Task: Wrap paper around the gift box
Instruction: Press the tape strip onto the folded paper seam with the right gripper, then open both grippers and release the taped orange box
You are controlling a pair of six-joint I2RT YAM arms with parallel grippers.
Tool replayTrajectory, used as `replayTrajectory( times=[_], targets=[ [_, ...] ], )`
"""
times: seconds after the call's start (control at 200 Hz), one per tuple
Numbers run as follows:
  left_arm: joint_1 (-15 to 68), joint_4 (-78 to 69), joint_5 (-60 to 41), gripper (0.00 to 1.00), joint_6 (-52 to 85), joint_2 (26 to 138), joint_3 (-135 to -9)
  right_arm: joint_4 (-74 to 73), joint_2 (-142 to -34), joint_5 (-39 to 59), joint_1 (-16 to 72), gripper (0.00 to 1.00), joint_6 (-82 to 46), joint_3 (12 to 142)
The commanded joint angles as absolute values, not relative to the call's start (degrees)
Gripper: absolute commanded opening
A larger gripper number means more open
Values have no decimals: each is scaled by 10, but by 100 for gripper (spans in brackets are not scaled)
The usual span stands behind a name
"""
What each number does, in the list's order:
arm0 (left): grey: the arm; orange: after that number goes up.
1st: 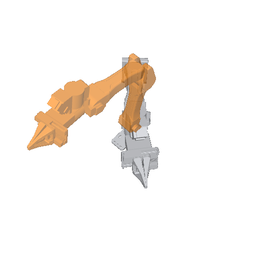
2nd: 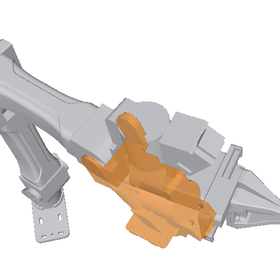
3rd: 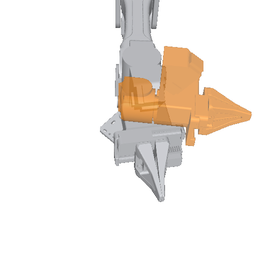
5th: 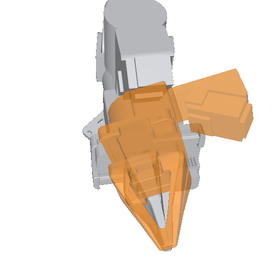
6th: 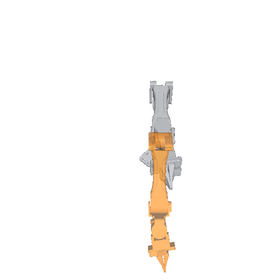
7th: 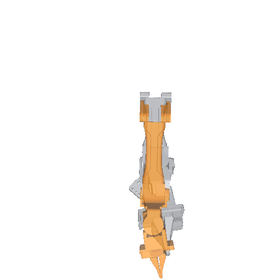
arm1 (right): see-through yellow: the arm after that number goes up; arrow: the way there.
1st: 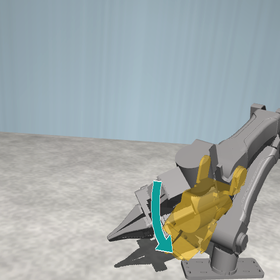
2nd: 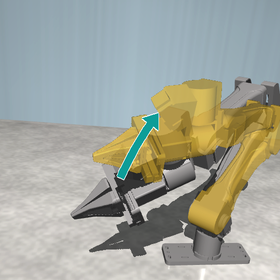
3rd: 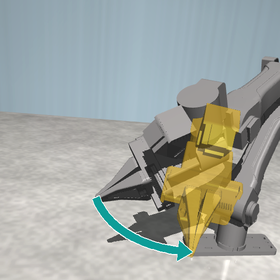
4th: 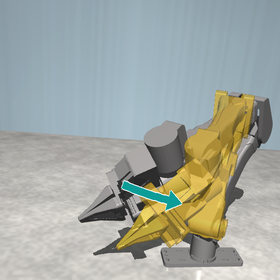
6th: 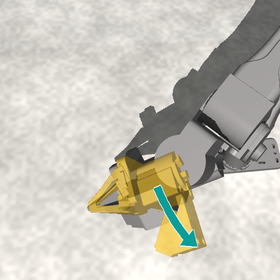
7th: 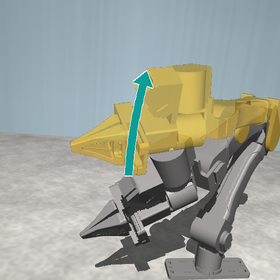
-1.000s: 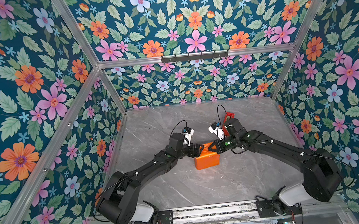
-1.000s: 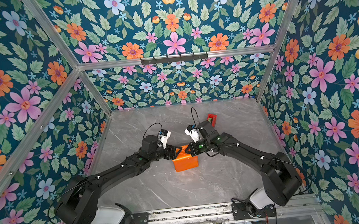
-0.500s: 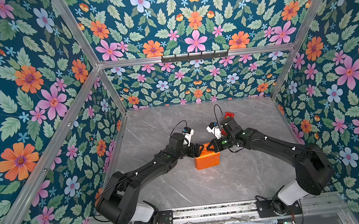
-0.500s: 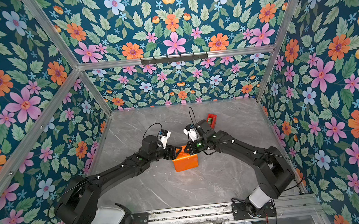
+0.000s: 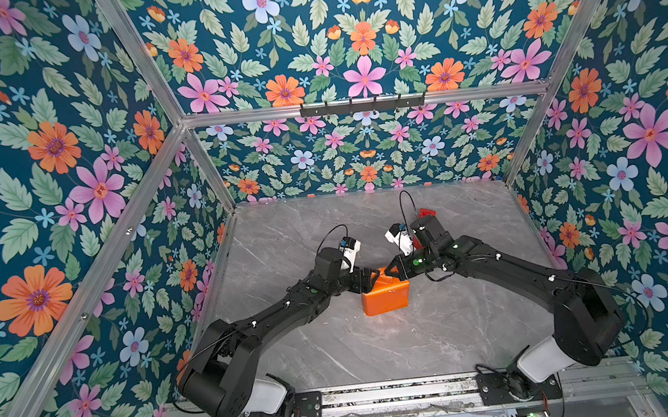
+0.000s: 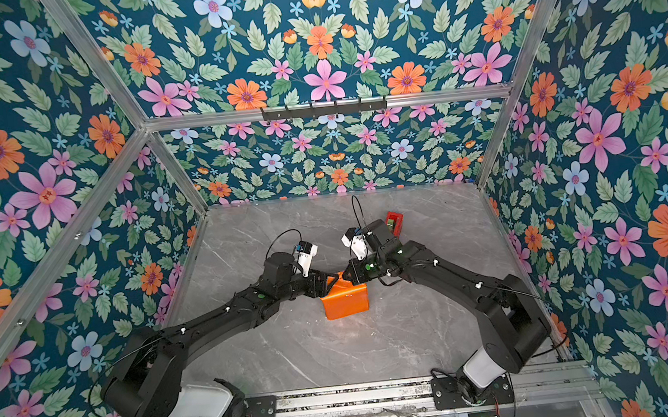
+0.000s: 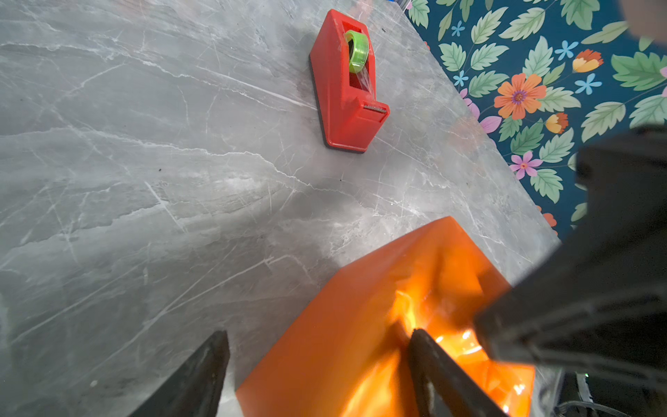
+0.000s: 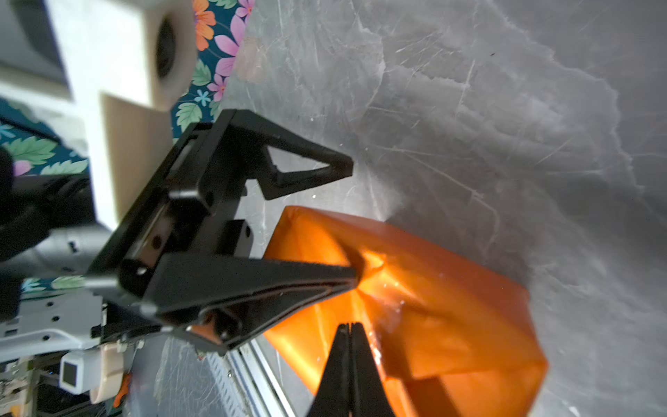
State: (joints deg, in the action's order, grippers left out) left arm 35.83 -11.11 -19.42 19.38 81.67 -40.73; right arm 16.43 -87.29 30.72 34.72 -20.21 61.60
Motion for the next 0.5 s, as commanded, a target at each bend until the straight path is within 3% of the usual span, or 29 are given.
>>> replayTrajectory(
  times=[0.0, 0.22, 0.495],
  targets=[
    [359, -5, -179, 80, 168, 822, -401, 144, -860, 337, 354, 4, -223, 594],
    [359, -6, -178, 80, 169, 820, -403, 144, -838, 337, 355, 4, -234, 556],
    [359, -12, -178, 80, 179, 829, -427, 158, -737, 367, 354, 4, -201, 495]
  ],
)
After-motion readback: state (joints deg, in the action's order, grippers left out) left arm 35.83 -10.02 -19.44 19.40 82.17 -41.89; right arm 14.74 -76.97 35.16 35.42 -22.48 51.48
